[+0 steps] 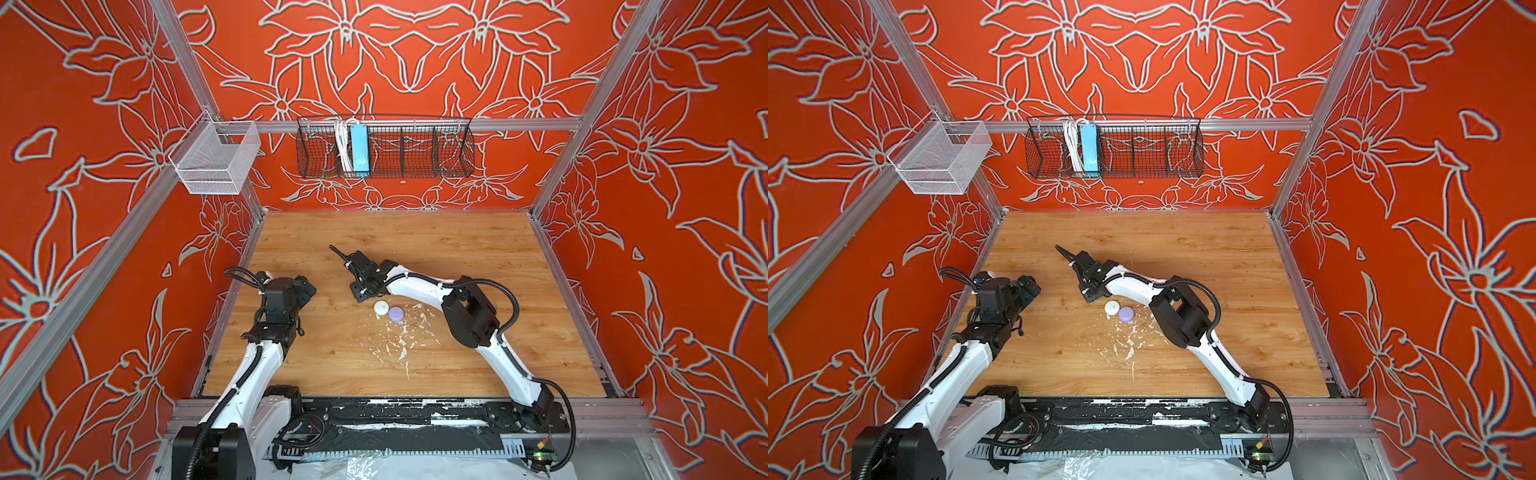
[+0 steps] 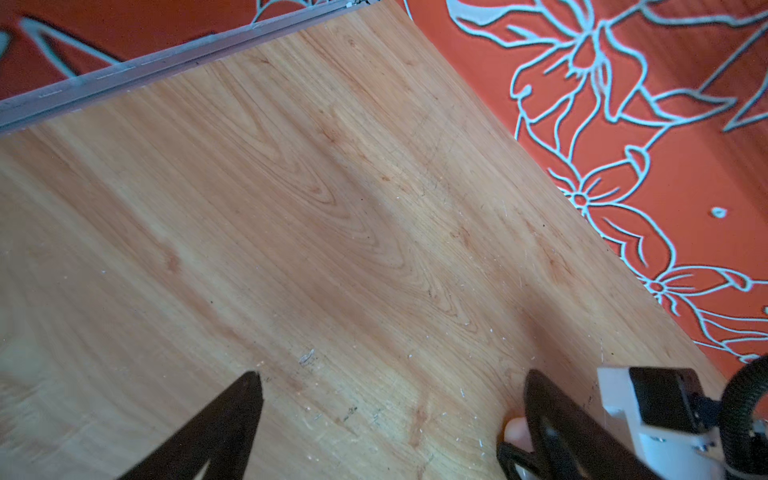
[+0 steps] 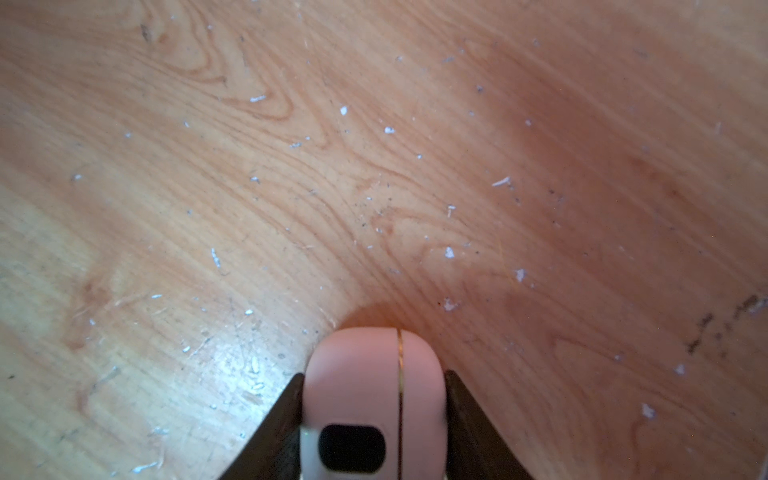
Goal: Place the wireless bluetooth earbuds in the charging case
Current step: 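Align the right gripper over the white charging case and close on it, then lift the case with the right gripper while the left gripper moves in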
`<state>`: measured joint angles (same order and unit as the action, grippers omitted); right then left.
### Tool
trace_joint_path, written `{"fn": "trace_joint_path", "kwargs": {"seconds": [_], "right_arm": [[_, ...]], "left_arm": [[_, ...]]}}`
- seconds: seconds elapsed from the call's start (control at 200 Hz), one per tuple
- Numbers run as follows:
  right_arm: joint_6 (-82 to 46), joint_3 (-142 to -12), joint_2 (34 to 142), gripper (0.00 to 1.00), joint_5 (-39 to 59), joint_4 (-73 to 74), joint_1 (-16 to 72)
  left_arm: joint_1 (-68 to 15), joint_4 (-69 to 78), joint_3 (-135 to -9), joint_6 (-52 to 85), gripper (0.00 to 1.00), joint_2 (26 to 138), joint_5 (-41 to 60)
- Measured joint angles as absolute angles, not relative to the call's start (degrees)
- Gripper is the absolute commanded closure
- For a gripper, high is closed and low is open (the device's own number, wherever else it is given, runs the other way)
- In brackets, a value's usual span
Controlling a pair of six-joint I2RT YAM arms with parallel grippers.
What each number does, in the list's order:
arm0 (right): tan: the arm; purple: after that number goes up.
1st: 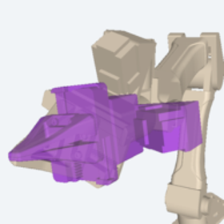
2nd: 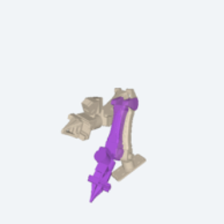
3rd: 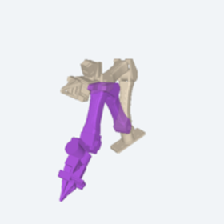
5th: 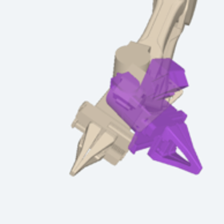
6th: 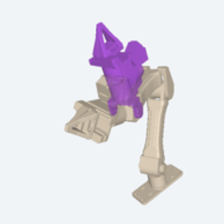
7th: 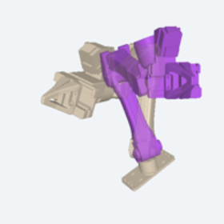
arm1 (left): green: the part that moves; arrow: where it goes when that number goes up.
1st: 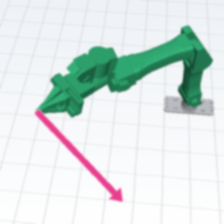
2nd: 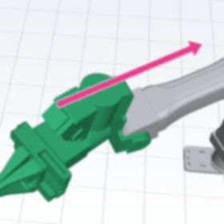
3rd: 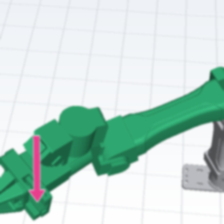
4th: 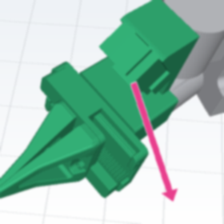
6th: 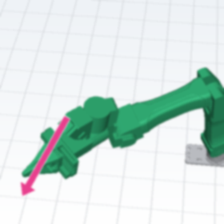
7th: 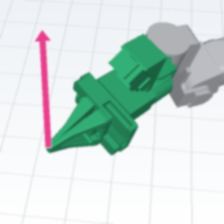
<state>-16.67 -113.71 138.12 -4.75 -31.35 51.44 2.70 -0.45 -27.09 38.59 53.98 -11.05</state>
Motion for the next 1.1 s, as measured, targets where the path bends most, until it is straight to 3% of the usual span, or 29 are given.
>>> {"fn": "trace_joint_path", "kwargs": {"seconds": [0.25,0.375,0.53,0.651,0.776,0.966,1.101], "right_arm": [[-14.6,-104.8,131.5,0.64,-5.6,-29.1,51.4],[-11.9,-97.5,121.9,0.65,-7.2,-26.7,51.7],[-6.6,-90.6,107.8,0.77,-12.8,-21.7,54.2],[-2.4,-86.8,99.7,0.78,-17.3,-17.9,58.1],[2.2,-81.8,93.8,0.96,-18.6,-15.4,61.8],[7.6,-73.3,87.2,0.96,-21.8,-12.3,62.6],[15.2,-62.2,80.3,0.94,-25.2,-2.3,62.3]], "left_arm": [[2.7,9.1,-22.5,36.2,0.03,55.3,-5.5],[2.7,11.1,-22.4,34.4,0.03,54.3,1.8],[2.7,12.9,-22.7,33.6,0.03,50.3,8.8],[2.6,16.1,-22.7,33.4,0.03,48.4,14.0],[1.6,18.5,-22.7,33.1,0.03,48.4,18.0],[-1.7,21.9,-22.7,31.9,0.03,49.9,22.8],[-5.5,22.7,-23.5,29.4,0.03,52.3,25.1]]}}
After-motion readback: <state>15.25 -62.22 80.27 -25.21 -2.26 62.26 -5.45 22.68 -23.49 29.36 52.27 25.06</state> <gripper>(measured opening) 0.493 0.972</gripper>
